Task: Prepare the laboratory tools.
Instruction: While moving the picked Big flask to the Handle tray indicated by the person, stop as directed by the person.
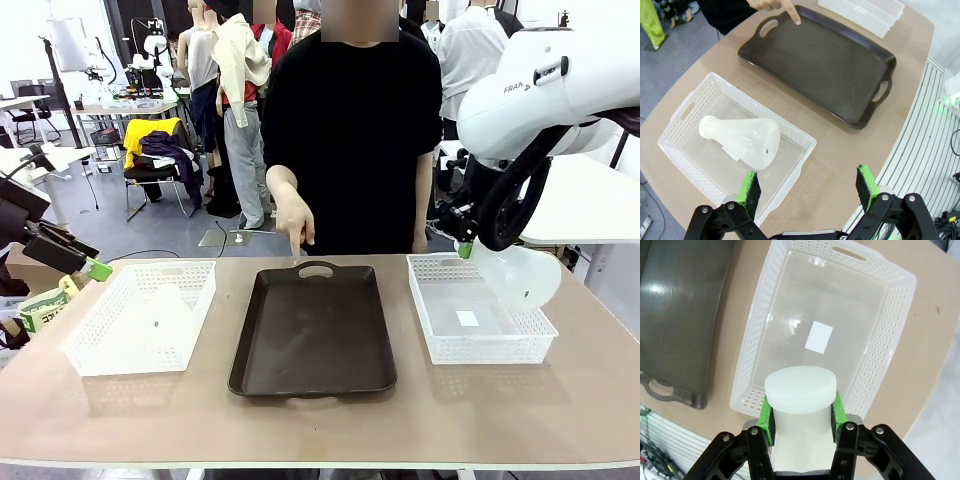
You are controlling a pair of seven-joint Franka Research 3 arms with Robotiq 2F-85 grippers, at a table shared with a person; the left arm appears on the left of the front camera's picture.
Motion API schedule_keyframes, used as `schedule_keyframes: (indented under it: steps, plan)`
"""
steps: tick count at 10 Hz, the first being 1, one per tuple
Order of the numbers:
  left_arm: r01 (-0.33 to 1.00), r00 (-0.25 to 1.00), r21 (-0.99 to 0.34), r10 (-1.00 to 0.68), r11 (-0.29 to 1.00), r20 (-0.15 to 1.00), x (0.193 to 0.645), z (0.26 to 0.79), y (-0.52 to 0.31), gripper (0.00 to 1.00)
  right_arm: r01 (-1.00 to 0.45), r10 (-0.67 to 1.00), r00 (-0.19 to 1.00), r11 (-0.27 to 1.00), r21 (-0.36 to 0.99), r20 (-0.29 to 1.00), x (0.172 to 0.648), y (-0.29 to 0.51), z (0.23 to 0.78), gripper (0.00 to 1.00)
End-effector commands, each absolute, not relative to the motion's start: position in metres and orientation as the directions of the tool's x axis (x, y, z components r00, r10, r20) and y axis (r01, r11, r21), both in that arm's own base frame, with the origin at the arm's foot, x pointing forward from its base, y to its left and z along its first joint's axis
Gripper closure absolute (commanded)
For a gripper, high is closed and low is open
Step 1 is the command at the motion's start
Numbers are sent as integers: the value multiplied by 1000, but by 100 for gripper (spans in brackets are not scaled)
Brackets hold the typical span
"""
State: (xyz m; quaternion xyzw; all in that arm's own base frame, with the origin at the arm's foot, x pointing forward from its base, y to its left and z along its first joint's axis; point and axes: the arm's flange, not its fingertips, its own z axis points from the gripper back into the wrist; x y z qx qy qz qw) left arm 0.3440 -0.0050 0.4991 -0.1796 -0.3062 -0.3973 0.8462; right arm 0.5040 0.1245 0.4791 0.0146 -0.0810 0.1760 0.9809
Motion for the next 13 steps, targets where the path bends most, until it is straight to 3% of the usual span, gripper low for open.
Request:
schedule_keyframes:
  steps: [1,6,11,13]
  plan:
    - [786,492,-58,-567,615,660,344,498,-3,0,-351,347,925,936,0,156,505,126,481,100]
    - [786,492,-58,-567,615,660,344,498,-3,0,-349,345,925,937,0,163,504,125,479,100]
    - [786,492,-58,-567,615,660,344,498,-3,0,-620,556,743,782,69,374,518,241,549,100]
    - [786,492,-58,-567,615,660,344,498,-3,0,-693,611,698,708,136,374,540,294,557,100]
